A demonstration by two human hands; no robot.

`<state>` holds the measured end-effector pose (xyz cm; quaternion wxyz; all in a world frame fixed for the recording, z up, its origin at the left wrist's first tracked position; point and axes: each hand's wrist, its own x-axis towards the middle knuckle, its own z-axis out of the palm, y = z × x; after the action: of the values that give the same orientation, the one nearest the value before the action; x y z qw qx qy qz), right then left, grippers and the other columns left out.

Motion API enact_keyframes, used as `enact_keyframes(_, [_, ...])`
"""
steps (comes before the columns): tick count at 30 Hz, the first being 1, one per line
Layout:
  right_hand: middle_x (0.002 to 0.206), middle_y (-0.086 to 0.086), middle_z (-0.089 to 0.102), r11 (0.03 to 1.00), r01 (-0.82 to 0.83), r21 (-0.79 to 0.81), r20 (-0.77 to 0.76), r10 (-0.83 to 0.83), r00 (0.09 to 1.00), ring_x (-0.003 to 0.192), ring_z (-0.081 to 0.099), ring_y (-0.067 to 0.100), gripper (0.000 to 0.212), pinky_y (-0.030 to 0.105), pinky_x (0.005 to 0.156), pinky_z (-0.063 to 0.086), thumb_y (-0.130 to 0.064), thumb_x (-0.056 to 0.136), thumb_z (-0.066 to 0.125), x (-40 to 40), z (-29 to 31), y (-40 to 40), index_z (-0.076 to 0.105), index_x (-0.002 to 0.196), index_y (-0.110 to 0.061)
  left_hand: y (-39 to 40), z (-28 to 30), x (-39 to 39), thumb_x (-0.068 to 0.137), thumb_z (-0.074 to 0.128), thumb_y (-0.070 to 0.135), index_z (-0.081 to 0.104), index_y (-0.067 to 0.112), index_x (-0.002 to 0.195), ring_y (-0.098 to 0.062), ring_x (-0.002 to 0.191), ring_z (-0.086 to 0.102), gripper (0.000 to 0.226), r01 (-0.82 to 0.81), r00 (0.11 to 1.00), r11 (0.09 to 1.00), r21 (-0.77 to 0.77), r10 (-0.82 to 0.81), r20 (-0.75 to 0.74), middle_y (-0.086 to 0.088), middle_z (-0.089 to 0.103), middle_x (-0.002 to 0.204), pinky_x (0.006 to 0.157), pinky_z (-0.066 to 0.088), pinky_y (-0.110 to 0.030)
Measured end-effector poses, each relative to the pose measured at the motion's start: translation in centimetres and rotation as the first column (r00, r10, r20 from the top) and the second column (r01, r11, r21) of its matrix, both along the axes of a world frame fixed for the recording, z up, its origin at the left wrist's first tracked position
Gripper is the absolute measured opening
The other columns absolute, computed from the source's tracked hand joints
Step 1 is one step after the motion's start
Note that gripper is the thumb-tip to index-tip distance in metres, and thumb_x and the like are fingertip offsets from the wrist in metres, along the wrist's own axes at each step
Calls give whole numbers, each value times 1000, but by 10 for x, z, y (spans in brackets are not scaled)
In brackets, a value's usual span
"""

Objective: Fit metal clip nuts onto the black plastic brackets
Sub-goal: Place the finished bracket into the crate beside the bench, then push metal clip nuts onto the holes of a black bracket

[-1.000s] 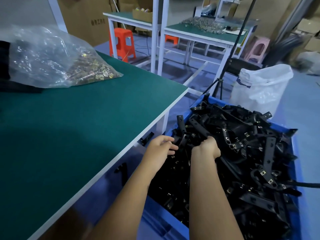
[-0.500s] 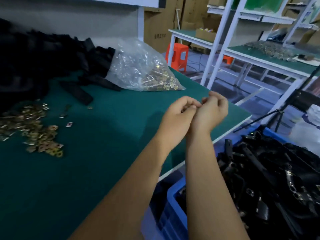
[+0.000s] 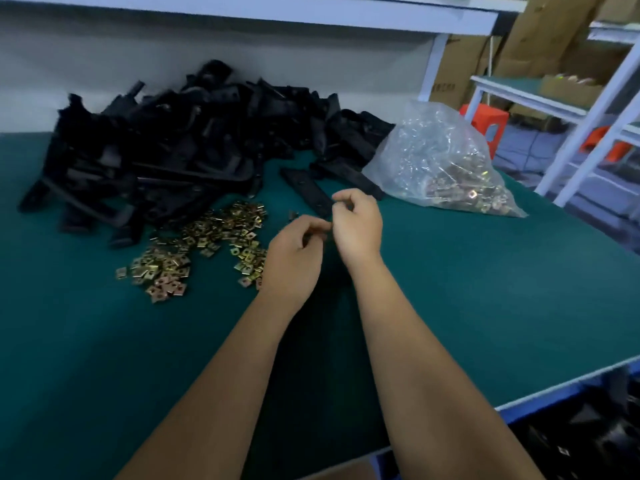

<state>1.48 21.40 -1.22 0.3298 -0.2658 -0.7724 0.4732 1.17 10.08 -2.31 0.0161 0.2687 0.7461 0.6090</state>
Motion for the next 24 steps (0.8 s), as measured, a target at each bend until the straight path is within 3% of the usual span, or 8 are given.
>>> enact_keyframes(4, [140,5,46,975,-53,215,328,-20,945,132,33,26,37,37,108,23,-27,94,50,-23,-7,0,61,127,-38,-6,-6,-12,96,47,6,68,25,82,3,71,62,32,-59,973,985,162,21,228,17,67,76,62,52,-18])
enact_keyframes(7, [133,-3,58,968,-64,241,434,-49,899,129,40,21,31,37,101,23,-39,95,51,-35,-12,2,64,123,-39,-3,-6,-21,95,48,5,68,22,78,3,62,61,31,-94,950,972,215,24,310,16,66,67,57,50,-16])
enact_keyframes(10, [107,-5,70,991,40,125,192,-64,979,107,59,18,11,32,97,41,-25,88,68,-33,-13,2,72,97,-27,-4,-3,-28,96,46,0,68,15,80,-2,59,60,31,-127,923,948,293,5,385,9,64,66,57,52,-19])
enact_keyframes(13, [85,-7,65,998,35,-54,-95,-40,995,83,61,9,23,29,82,50,-1,84,67,-22,-12,1,64,81,-24,-5,-1,-27,96,44,-3,67,12,80,-5,58,59,32,-132,916,933,336,-15,402,4,63,67,58,53,-20])
enact_keyframes(17, [86,-5,54,976,-82,-201,-314,15,949,69,58,3,39,24,74,52,5,87,63,-19,-7,-13,53,103,-30,-15,9,-23,95,42,-8,67,8,79,-13,61,61,34,-174,895,814,555,-104,433,-1,64,67,61,55,-25])
enact_keyframes(19, [93,-3,61,929,-218,-299,-385,92,918,69,64,-1,36,20,74,55,7,90,59,-21,-3,-21,58,114,-20,-27,16,-28,97,43,-5,67,8,84,-15,59,62,30,-238,868,725,647,-139,476,-3,64,67,60,55,-26])
enact_keyframes(22, [97,1,69,872,-348,-345,-389,204,898,75,68,4,27,20,79,54,8,93,55,-24,0,-31,64,108,-12,-56,21,-44,104,43,22,64,13,113,-15,55,63,25,-269,777,720,640,-231,586,-4,65,65,51,53,-24])
enact_keyframes(24, [94,0,67,849,-392,-354,-383,251,889,78,67,9,28,23,81,54,9,93,54,-24,-1,-34,64,98,-17,-77,19,-54,105,30,47,55,13,130,-16,57,65,49,-152,692,760,633,-375,617,-9,70,74,50,53,-22])
